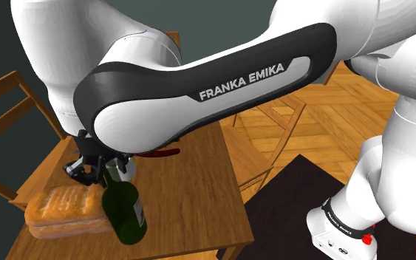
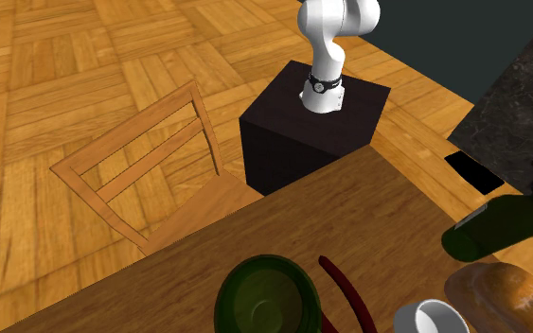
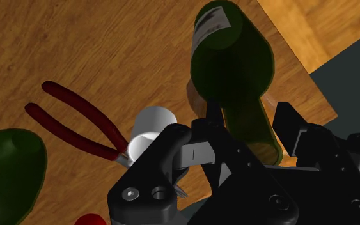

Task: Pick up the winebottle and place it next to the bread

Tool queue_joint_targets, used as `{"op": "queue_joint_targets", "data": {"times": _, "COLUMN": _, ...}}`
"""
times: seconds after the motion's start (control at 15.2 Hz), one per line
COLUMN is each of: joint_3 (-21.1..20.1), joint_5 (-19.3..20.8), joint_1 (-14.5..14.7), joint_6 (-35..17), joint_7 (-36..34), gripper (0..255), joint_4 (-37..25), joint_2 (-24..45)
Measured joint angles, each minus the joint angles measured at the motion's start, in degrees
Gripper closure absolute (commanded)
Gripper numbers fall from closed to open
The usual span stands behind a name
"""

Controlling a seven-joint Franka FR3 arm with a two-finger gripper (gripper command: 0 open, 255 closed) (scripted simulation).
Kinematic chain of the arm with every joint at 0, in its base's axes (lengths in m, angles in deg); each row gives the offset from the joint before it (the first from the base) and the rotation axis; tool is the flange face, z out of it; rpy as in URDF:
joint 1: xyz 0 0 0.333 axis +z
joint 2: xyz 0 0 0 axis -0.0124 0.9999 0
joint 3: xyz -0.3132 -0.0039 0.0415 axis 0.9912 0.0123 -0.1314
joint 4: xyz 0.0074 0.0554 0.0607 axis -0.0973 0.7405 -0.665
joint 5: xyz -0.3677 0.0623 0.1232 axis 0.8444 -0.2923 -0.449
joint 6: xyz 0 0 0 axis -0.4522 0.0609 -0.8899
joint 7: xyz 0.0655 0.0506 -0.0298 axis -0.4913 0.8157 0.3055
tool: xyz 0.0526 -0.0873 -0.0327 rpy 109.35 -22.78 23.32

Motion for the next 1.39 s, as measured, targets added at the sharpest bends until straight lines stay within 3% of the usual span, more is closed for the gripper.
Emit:
{"op": "queue_joint_targets", "data": {"times": 0.46, "joint_3": 0.1, "joint_5": 0.1, "joint_1": 0.0, "joint_6": -1.3, "joint_7": -0.1, "gripper": 255, "joint_4": 1.1, "joint_2": 0.2}}
{"op": "queue_joint_targets", "data": {"times": 0.53, "joint_3": 0.1, "joint_5": 0.1, "joint_1": 0.0, "joint_6": -1.3, "joint_7": -0.1, "gripper": 0, "joint_4": 1.1, "joint_2": 0.2}}
{"op": "queue_joint_targets", "data": {"times": 0.92, "joint_3": 0.1, "joint_5": 0.2, "joint_1": 0.0, "joint_6": -1.3, "joint_7": -0.1, "gripper": 0, "joint_4": 1.1, "joint_2": 0.2}}
{"op": "queue_joint_targets", "data": {"times": 1.39, "joint_3": -0.3, "joint_5": -0.8, "joint_1": -0.1, "joint_6": 4.9, "joint_7": 0.5, "gripper": 0, "joint_4": -3.6, "joint_2": -1.5}}
